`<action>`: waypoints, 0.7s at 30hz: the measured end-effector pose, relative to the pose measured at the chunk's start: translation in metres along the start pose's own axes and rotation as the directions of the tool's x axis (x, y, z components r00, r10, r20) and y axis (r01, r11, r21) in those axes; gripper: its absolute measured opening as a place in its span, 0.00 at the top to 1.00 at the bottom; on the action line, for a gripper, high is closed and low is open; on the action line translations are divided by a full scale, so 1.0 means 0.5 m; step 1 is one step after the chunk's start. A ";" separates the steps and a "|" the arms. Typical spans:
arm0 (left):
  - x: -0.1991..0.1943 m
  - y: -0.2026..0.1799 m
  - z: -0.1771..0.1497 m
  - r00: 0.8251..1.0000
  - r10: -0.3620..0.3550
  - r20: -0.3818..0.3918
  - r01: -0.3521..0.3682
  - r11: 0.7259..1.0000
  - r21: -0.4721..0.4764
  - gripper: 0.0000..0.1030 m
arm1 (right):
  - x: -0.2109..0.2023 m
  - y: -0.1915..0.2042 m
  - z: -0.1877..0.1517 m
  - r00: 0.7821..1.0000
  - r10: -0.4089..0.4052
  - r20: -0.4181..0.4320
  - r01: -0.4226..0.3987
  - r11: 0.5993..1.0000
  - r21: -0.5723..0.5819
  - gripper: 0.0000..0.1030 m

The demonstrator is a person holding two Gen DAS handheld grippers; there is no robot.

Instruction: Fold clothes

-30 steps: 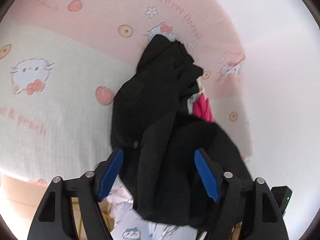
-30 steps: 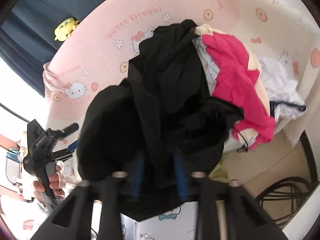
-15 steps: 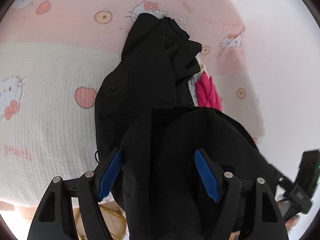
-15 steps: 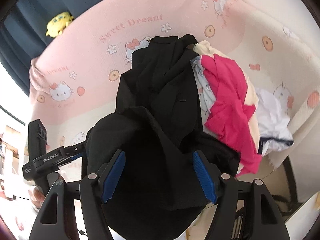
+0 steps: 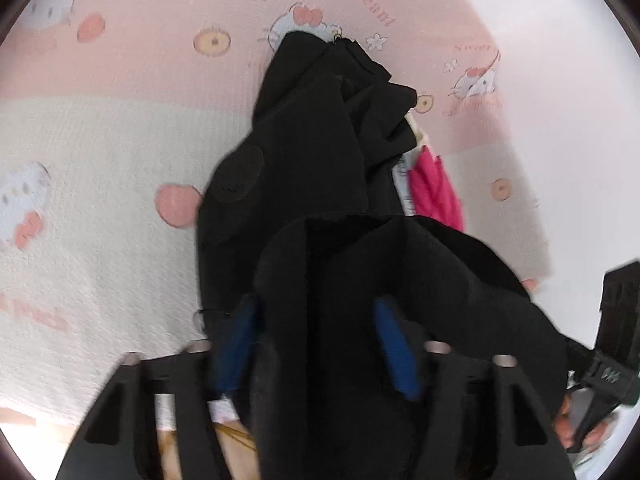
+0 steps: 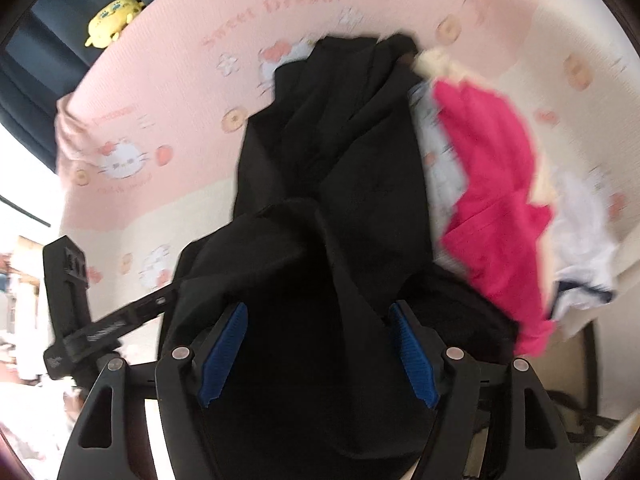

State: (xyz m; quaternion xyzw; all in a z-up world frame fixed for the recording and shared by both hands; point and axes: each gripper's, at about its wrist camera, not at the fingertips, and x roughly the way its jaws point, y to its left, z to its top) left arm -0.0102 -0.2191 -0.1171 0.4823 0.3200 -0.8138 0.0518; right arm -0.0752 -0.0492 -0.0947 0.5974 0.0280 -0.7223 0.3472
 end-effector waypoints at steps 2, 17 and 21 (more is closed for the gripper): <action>-0.004 -0.011 -0.007 0.999 0.046 0.011 -0.046 0.998 0.043 0.69 | 0.015 -0.004 -0.006 0.999 0.036 -0.028 -0.035 0.999 0.013 0.35; -0.109 -0.027 -0.083 0.995 -0.049 0.083 0.042 0.996 0.084 0.84 | -0.037 0.055 -0.101 0.990 0.135 -0.036 -0.137 0.990 -0.046 0.85; -0.134 -0.034 -0.101 0.993 -0.068 0.094 0.058 0.993 0.106 0.84 | -0.075 0.069 -0.135 0.986 0.164 -0.010 -0.164 0.985 -0.057 0.85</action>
